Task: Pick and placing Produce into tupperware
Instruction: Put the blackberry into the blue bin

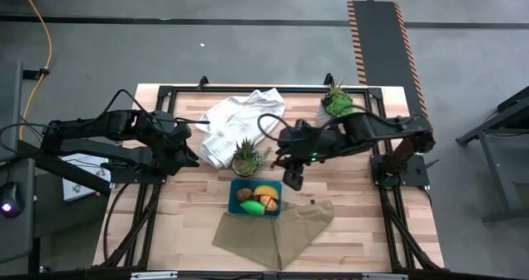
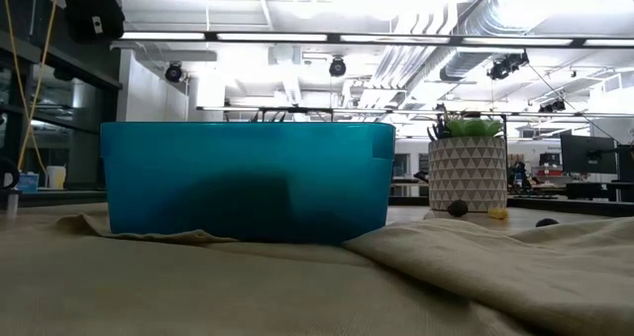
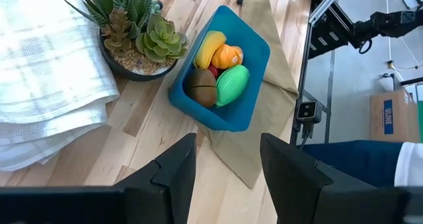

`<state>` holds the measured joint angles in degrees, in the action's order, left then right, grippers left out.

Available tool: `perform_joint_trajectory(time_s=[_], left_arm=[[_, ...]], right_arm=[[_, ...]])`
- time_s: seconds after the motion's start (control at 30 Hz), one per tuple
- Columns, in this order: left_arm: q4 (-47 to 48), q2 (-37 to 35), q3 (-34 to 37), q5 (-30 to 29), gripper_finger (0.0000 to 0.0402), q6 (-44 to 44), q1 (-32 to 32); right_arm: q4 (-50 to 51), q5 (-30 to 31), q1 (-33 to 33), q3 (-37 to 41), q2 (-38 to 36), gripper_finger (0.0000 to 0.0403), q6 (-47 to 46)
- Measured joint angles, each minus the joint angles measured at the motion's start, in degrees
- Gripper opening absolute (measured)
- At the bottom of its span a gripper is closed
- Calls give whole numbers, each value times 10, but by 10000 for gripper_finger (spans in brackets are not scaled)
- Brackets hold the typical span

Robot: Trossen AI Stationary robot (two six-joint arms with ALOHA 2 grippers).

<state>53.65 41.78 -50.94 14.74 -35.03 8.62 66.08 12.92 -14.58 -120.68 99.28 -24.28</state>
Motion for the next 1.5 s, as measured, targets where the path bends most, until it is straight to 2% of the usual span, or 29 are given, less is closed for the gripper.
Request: perform_joint_trajectory(time_s=[0.27,0.57,0.77,1.03,1.23,1.33,1.5], left_arm=[[0,0,0,0,156,-10,0],[0,0,0,-35,156,-52,0],[0,0,0,-54,156,-60,0],[0,0,0,-80,156,-59,0],[0,0,0,-84,156,-58,0],[0,0,0,-84,156,-58,0],[0,0,0,-84,156,-58,0]], right_arm=[[24,0,-17,0,-60,135,50],[32,7,-28,0,-136,135,86],[87,54,-27,0,-191,135,74],[150,157,-27,10,-259,135,-13],[151,212,-27,106,-314,135,-61],[140,227,-27,188,-356,135,-101],[51,225,-27,343,-443,135,-165]])
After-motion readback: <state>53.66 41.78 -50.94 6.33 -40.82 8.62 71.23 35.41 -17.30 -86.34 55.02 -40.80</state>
